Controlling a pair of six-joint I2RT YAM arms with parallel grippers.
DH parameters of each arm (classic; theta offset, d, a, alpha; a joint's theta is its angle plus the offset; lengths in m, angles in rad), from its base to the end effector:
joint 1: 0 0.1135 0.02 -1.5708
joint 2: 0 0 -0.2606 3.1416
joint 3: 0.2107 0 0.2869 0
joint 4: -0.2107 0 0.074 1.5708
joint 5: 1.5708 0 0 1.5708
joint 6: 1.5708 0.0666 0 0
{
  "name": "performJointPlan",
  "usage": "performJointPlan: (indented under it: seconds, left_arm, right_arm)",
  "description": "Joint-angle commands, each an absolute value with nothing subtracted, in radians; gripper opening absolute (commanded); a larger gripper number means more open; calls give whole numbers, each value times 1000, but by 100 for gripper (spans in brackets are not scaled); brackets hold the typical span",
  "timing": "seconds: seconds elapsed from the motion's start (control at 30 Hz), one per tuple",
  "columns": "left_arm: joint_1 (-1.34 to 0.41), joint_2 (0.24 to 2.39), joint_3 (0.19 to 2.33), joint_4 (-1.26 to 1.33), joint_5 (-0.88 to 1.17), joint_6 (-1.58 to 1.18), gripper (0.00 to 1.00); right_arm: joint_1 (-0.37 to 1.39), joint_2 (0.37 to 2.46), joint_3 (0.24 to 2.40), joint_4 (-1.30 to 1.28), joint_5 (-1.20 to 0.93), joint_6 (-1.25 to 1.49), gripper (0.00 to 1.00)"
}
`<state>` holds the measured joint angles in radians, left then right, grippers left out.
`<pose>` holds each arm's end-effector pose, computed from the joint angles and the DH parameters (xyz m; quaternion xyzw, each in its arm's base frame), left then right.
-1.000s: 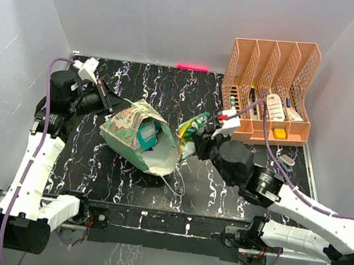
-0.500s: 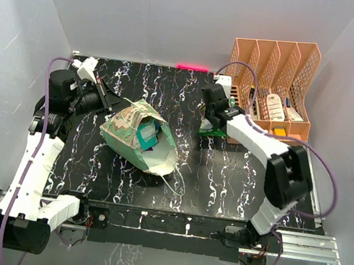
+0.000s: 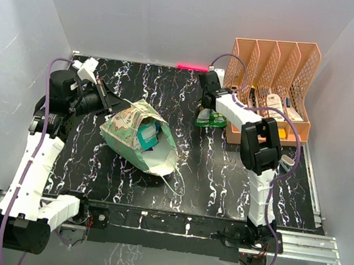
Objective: Take the snacks out of the paper bag
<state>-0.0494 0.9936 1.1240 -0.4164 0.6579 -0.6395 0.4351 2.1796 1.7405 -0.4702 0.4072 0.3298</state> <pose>0.2674 -0.0540 0.3921 -0.0352 0.7813 -0.4349 0.4463 0.4931 0.2001 0.1557 0.0168 0.9284 -0.0587 0.3664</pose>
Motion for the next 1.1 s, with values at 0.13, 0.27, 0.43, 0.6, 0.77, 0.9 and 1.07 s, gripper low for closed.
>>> performJointPlan:
  seconds: [0.13, 0.27, 0.43, 0.6, 0.77, 0.9, 1.07]
  left_arm:
    - [-51, 982, 1149, -402, 694, -646, 0]
    - [-51, 977, 1145, -416, 694, -633, 0]
    - [-51, 967, 1133, -412, 697, -642, 0]
    - [-51, 977, 1144, -400, 697, -643, 0]
    - [-52, 980, 1132, -390, 700, -643, 0]
    - [-51, 982, 1117, -374, 704, -649, 0]
    - [-51, 995, 1127, -379, 712, -640, 0]
  right_arm:
    - [420, 2236, 1806, -510, 375, 297, 33]
    - [419, 2168, 1728, -474, 304, 297, 53]
    - [420, 2061, 1700, -478, 203, 305, 62]
    - [427, 1924, 1597, -491, 111, 327, 69]
    - [463, 1690, 1363, -428, 23, 338, 73]
    - [508, 1477, 1082, -294, -145, 372, 73]
    - [662, 1235, 885, -243, -196, 368, 73]
